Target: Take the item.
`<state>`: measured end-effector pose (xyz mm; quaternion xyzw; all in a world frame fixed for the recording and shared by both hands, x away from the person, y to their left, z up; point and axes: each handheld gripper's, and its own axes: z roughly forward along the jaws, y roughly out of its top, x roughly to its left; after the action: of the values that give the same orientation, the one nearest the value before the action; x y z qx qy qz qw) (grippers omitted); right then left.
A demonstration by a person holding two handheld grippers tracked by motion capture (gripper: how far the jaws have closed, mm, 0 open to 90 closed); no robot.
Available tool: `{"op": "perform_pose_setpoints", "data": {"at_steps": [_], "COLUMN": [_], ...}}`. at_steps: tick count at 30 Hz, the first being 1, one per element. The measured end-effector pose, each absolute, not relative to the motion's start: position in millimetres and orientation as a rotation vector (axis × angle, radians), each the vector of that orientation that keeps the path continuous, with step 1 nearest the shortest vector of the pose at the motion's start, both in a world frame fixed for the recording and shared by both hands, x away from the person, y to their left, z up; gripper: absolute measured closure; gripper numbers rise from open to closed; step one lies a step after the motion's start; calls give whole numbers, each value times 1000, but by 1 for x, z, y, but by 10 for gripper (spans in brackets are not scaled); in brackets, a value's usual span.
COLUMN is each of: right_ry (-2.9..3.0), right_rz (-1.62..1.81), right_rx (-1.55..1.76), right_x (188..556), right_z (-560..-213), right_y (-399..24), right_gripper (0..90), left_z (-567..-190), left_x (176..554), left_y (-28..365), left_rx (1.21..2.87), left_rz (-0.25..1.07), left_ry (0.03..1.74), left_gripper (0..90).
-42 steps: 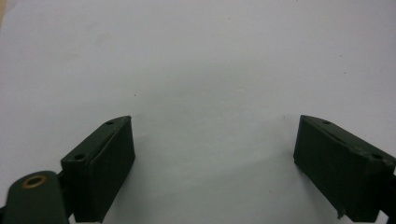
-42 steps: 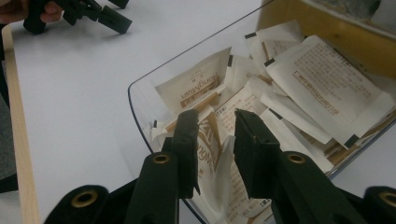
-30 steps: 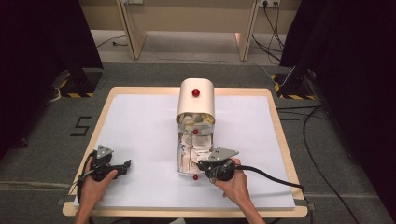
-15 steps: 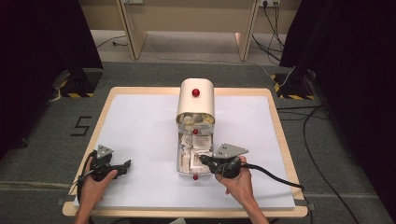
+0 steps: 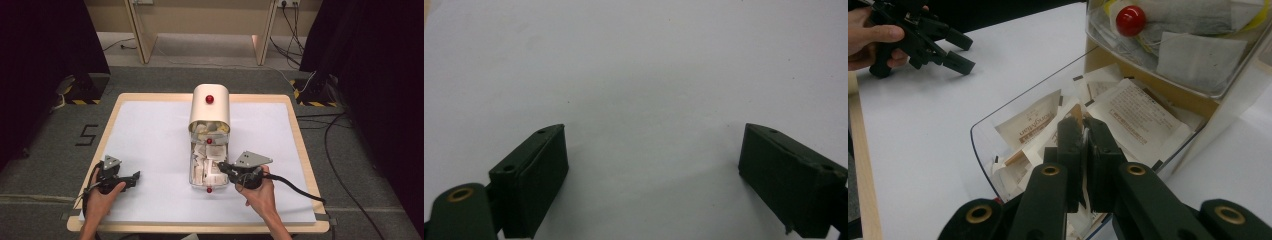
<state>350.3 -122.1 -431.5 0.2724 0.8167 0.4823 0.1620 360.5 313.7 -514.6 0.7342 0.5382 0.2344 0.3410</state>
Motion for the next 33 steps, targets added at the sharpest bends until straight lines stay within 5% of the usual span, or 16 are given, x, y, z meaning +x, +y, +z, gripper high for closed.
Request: {"op": "perform_pose_setpoints", "data": {"at_steps": [33], "right_ry": [2232], "right_rz": [1389], "right_rx": [821], "right_x": [353], "right_z": [-417], "right_y": [-154], "right_gripper": [867], "left_z": [-515], "left_x": [361], "left_y": [314], "left_rx": [1901], "left_rz": [608], "left_ry": [1401], "left_gripper": [115]}}
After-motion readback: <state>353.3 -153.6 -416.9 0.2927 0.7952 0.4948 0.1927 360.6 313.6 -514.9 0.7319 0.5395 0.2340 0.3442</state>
